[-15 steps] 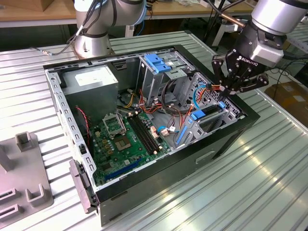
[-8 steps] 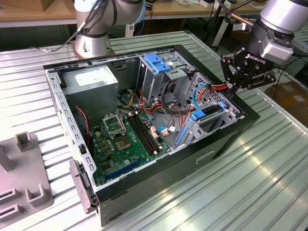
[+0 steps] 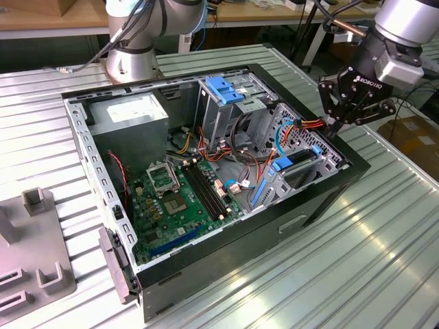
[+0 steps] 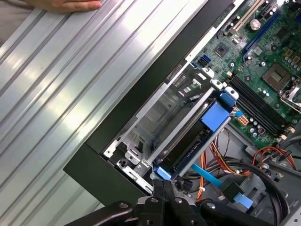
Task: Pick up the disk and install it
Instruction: 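Insert the first disk wire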
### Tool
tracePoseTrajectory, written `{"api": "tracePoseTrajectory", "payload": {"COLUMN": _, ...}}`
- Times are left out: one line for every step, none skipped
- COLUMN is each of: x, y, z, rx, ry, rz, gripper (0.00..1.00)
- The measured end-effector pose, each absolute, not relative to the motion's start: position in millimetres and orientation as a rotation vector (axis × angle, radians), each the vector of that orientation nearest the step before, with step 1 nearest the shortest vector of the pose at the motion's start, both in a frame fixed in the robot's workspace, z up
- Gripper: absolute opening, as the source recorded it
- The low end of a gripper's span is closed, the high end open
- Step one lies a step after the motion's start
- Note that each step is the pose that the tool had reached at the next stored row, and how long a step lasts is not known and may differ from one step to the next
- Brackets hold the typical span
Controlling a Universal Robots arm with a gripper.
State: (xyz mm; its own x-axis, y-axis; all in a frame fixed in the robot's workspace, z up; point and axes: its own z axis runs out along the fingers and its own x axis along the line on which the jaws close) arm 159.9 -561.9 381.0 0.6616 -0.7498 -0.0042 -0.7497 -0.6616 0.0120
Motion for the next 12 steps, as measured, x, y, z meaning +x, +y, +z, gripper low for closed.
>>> {"api": "tracePoseTrajectory", "payload": {"x": 160.4, "y": -561.9, "z": 381.0, "rx": 2.862, "ry": -1.273, "rz": -0.014, "gripper": 0.1}}
{"api": "tracePoseTrajectory", "payload": {"x": 160.8, "y": -561.9, "z": 381.1, "rx": 2.868, "ry": -1.258, "rz": -0.013, "gripper": 0.1}}
{"api": "tracePoseTrajectory", "payload": {"x": 161.8, "y": -562.0, "z": 381.1, "rx": 2.876, "ry": -1.24, "rz": -0.013, "gripper": 0.1}}
{"api": "tracePoseTrajectory", "payload": {"x": 162.6, "y": -561.9, "z": 381.0, "rx": 2.881, "ry": -1.229, "rz": -0.013, "gripper": 0.1}}
{"api": "tracePoseTrajectory", "payload": {"x": 168.2, "y": -561.8, "z": 380.9, "rx": 2.913, "ry": -1.152, "rz": -0.013, "gripper": 0.17}}
{"api": "tracePoseTrajectory", "payload": {"x": 171.3, "y": -561.1, "z": 380.5, "rx": 2.94, "ry": -1.079, "rz": -0.013, "gripper": 0.18}}
{"api": "tracePoseTrajectory", "payload": {"x": 173.3, "y": -553.5, "z": 379.6, "rx": 2.958, "ry": -1.029, "rz": -0.012, "gripper": 0.25}}
{"api": "tracePoseTrajectory", "payload": {"x": 178.0, "y": -546.9, "z": 379.0, "rx": 2.962, "ry": -1.017, "rz": -0.012, "gripper": 0.25}}
{"api": "tracePoseTrajectory", "payload": {"x": 179.6, "y": -544.8, "z": 378.7, "rx": 2.962, "ry": -1.017, "rz": -0.012, "gripper": 0.25}}
{"api": "tracePoseTrajectory", "payload": {"x": 181.0, "y": -542.7, "z": 378.4, "rx": 2.962, "ry": -1.017, "rz": -0.012, "gripper": 0.25}}
{"api": "tracePoseTrajectory", "payload": {"x": 182.3, "y": -540.8, "z": 378.0, "rx": 2.962, "ry": -1.016, "rz": -0.012, "gripper": 0.25}}
{"api": "tracePoseTrajectory", "payload": {"x": 183.1, "y": -539.2, "z": 377.6, "rx": 2.962, "ry": -1.016, "rz": -0.012, "gripper": 0.25}}
